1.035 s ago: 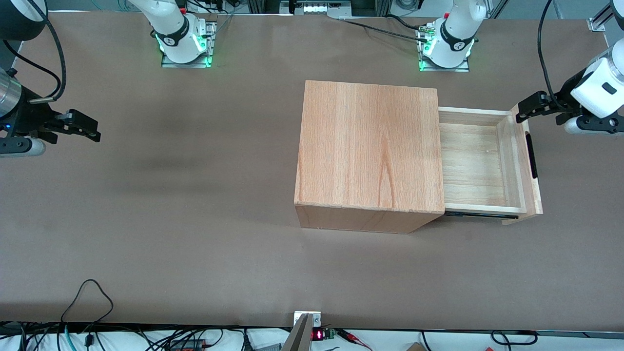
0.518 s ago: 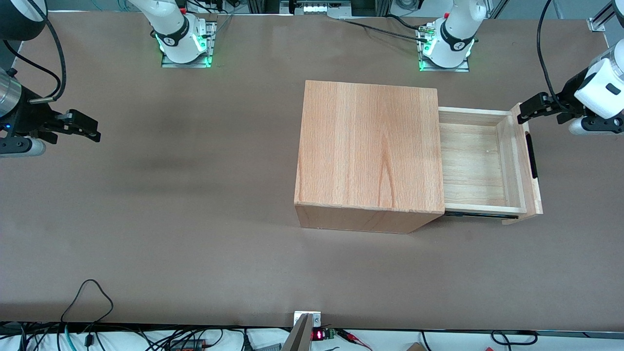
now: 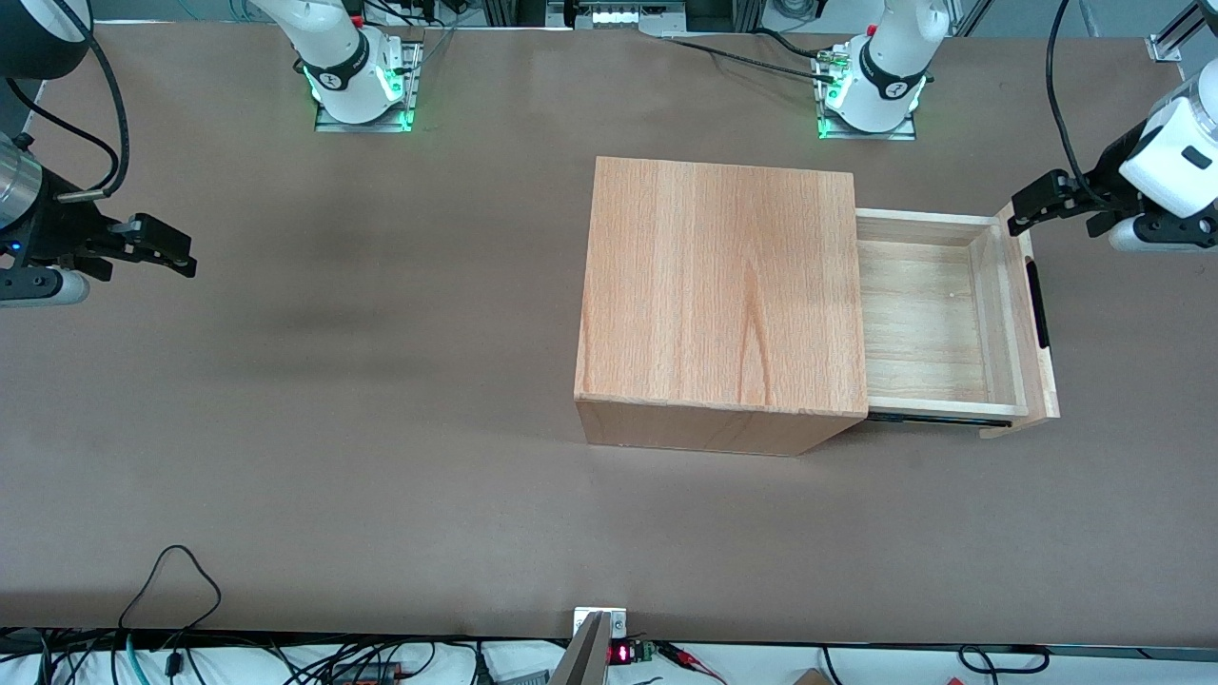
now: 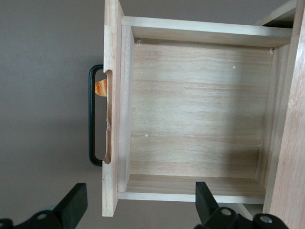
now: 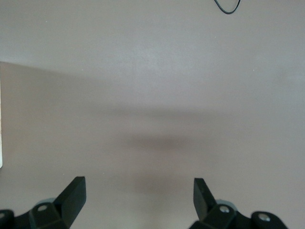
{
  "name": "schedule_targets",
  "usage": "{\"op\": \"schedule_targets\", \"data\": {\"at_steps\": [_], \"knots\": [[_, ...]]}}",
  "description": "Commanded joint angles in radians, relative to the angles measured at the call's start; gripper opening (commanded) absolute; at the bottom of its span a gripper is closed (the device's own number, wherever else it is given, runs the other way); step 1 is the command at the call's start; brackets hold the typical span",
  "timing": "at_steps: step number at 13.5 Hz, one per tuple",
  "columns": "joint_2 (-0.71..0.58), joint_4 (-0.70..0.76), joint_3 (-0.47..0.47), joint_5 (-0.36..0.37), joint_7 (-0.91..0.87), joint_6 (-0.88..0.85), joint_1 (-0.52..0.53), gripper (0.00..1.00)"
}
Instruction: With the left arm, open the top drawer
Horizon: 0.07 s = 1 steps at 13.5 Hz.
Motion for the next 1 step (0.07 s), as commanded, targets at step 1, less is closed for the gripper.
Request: {"op": "schedule_targets", "data": {"at_steps": [1], "knots": [[-0.024, -0.009, -0.009, 0.025, -0.012, 0.004, 0.004, 1.0]]}}
